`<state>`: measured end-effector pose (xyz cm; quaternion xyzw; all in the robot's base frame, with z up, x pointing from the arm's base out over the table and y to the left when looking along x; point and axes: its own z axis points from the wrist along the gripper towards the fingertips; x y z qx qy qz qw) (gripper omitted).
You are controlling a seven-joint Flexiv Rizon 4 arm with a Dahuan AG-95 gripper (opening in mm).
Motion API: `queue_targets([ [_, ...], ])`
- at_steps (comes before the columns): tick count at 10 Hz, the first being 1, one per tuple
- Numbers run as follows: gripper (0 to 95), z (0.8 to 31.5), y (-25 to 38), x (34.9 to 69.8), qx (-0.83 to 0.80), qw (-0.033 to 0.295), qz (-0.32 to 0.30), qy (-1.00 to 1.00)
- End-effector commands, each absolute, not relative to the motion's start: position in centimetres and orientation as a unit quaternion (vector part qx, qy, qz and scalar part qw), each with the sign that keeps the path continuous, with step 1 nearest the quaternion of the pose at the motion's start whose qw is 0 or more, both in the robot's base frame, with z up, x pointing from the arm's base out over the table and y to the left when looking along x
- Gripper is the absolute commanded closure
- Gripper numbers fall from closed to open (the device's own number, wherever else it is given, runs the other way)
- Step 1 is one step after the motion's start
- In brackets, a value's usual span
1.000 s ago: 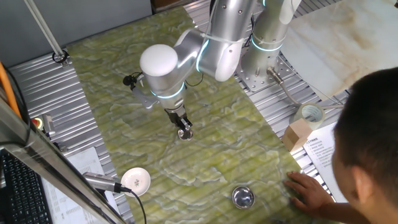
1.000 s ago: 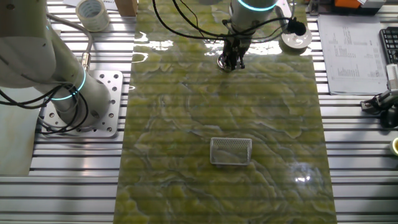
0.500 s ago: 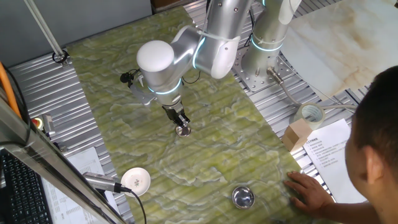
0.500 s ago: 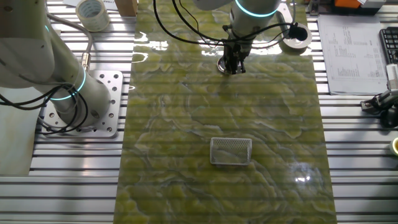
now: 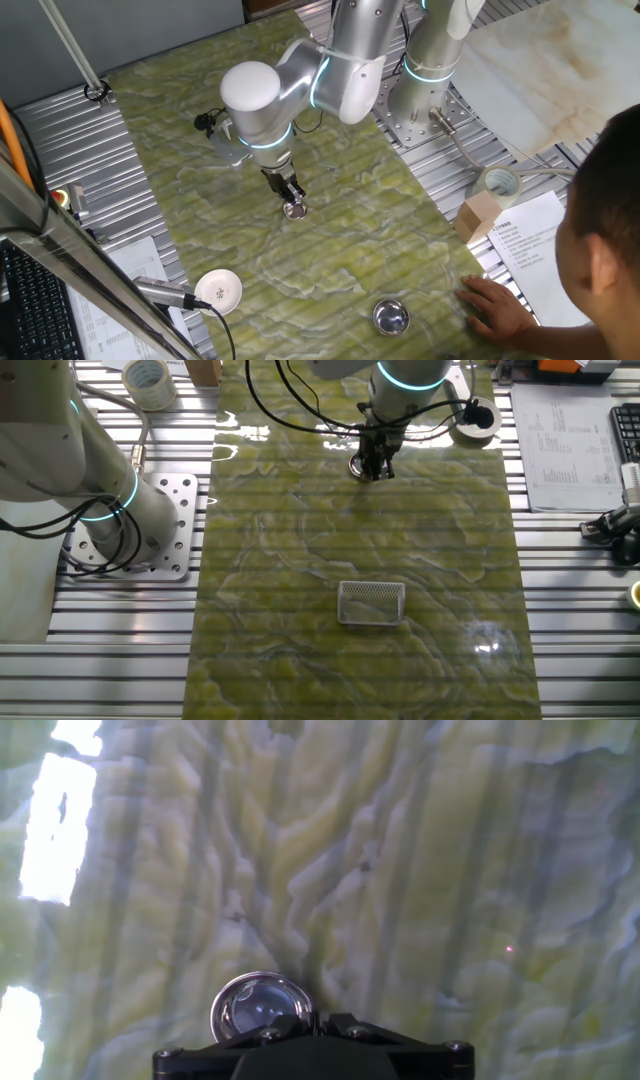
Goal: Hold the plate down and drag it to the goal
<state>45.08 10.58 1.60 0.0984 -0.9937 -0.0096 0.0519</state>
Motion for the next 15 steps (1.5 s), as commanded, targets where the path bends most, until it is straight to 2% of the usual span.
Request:
queue_targets([
  [1,95.0,1.6,10.6,45.1,0.088,0.052,-0.010,-0.995],
  [15,95.0,1.5,8.6,45.3,0.073,0.055,0.007,-0.996],
])
